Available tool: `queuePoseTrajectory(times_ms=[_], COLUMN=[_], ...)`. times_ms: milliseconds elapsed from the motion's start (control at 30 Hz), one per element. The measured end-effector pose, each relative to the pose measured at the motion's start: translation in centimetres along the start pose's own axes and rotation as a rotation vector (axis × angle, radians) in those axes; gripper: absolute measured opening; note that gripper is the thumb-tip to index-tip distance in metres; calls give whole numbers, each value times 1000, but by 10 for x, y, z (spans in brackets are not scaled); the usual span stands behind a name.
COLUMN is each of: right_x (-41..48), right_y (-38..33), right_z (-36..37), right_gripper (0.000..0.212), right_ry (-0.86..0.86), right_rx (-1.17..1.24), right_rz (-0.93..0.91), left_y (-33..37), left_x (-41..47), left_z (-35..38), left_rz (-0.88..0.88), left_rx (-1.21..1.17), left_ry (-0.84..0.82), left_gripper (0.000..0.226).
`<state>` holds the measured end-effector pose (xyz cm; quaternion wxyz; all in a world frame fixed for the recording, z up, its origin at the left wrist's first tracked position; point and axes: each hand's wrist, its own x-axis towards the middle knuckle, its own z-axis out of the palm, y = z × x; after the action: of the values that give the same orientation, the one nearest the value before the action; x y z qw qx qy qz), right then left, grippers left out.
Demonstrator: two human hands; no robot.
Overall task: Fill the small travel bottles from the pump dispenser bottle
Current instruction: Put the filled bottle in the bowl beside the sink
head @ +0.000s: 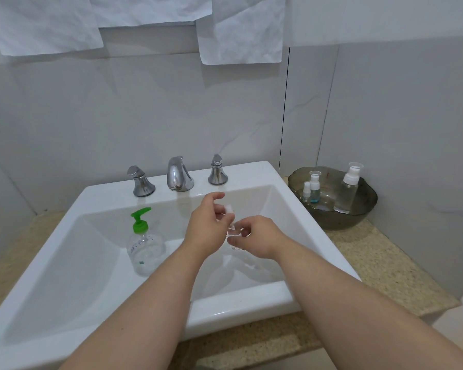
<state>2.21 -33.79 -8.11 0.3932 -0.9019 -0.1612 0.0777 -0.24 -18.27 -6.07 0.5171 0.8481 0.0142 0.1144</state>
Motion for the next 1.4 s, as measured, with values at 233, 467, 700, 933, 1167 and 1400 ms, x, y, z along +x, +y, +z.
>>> queuePoseTrajectory(times_ms=[233, 467, 700, 933, 1167, 1400], right_x=[1, 0, -1, -3, -12, -15], right_y=[1, 0, -2, -5, -14, -21], right_z=[2, 2, 2, 2, -4, -3], right_gripper=[12, 11, 17, 20, 12, 13], right_ry=[14, 1, 24, -44, -194, -320], right_rx=[9, 42, 81, 198, 356, 571], right_rz=[2, 10, 23, 5, 40, 162], left_y=[7, -2, -3, -2, -8, -12], left_x=[-2, 1, 2, 9, 12, 10], left_z=[3, 0, -1, -4, -19, -29], left_rz=[12, 37, 4, 18, -69, -163], left_rx=[-2, -15, -11, -40, -256, -487], left_ry=[18, -23, 67, 38, -89, -216], left_gripper=[52, 43, 31, 22, 21, 17])
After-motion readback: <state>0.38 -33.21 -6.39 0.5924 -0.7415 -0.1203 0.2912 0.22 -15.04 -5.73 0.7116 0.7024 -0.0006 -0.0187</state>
